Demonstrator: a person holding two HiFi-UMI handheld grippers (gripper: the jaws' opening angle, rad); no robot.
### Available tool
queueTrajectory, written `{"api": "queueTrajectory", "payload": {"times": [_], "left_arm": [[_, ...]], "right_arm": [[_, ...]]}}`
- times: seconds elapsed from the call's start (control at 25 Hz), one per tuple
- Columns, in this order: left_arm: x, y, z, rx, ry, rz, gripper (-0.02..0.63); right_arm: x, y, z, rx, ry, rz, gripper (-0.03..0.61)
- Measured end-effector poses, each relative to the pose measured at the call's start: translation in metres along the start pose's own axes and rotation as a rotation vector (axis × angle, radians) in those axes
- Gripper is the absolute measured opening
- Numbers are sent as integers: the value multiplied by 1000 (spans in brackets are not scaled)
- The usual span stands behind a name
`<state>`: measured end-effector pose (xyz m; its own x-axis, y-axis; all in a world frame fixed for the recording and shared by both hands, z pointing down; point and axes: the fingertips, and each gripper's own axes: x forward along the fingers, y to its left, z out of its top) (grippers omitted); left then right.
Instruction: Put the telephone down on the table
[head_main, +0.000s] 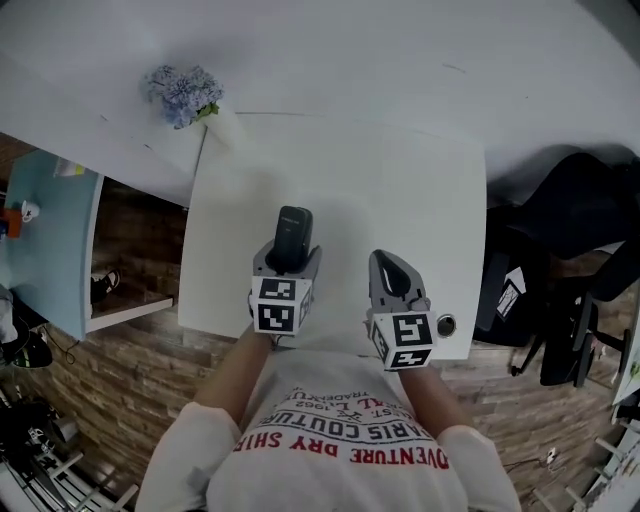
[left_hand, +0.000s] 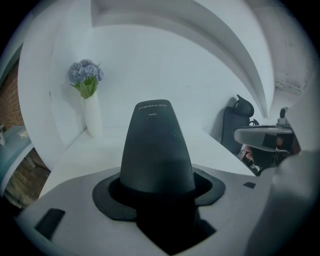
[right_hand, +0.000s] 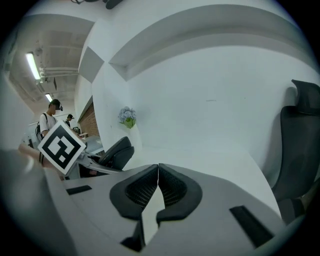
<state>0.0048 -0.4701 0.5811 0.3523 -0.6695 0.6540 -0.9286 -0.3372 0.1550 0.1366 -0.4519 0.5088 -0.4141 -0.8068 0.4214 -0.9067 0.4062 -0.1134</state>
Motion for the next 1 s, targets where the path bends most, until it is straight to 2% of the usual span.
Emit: {"api": "queueTrajectory", "payload": {"times": [0.2,0.52,0.68,0.84,1.0], "left_arm": [[45,26,-12,-42,87,20,297],[98,42,-23,-13,188,41,297],[114,43,-28,-9,231,30,297],[119,40,-29,24,260,18,298],[123,34,-34,96,302,26,298]], "right_arm": [[31,-4,-8,14,37,-3,25],[65,-12,-14,29,76,-21,25],[74,-16,-9,29,63,-27,25],[78,-16,-6,31,64,-26,25],[79,-12,-6,23,67,-13,25]]}}
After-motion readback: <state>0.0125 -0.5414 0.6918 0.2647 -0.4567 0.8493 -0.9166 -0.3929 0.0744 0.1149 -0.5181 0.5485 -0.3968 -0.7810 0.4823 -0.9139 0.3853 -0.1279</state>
